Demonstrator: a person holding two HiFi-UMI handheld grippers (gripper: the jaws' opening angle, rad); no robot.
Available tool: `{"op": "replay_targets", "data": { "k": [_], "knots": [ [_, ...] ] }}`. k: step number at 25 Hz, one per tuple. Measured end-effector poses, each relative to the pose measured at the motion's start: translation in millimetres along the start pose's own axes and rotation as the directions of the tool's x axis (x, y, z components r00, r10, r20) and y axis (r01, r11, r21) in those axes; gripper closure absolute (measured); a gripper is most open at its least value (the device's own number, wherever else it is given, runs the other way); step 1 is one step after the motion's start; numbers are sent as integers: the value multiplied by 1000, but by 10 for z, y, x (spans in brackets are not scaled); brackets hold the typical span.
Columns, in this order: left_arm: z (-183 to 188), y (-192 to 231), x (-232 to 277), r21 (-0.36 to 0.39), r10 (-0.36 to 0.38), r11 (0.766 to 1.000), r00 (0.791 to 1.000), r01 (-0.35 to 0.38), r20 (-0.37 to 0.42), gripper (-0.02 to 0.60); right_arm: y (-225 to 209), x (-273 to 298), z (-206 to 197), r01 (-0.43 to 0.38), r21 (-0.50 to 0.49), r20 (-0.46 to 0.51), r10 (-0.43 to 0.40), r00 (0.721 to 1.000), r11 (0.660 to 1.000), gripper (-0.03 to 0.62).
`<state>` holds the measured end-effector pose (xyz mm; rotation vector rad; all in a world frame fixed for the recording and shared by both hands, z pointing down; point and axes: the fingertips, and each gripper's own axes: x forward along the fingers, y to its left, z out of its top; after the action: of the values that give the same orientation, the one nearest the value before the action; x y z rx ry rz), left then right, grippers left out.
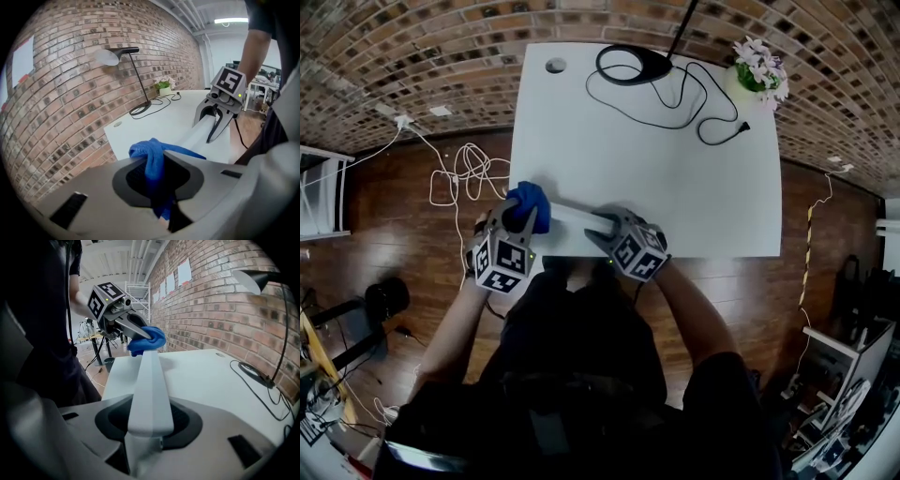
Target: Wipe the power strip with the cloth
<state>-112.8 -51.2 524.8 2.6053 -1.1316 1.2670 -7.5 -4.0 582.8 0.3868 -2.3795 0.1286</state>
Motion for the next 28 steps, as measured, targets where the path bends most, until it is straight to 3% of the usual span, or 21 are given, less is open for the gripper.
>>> {"op": "replay_targets", "data": {
  "k": [10,18,24,28],
  "knots": [
    [-1,39,55,-68,-65,996,997,62,-42,520,-5,10,-4,4,-11,6,-4,1000,1000,437],
    [32,98,61,-139,-28,990,998,20,-56,522,-13,-8,-11,8,-17,12,-8,1000,1000,437],
    [11,5,51,-36,10,999,997,-13,-82,522,-1,2,-24,-6,-7,-1,6,1000,1000,439],
    [92,-143,72,27,-13,1000,998,15,-58,522,-4,7,-12,-1,-10,2,1,1000,1000,439]
  ]
}}
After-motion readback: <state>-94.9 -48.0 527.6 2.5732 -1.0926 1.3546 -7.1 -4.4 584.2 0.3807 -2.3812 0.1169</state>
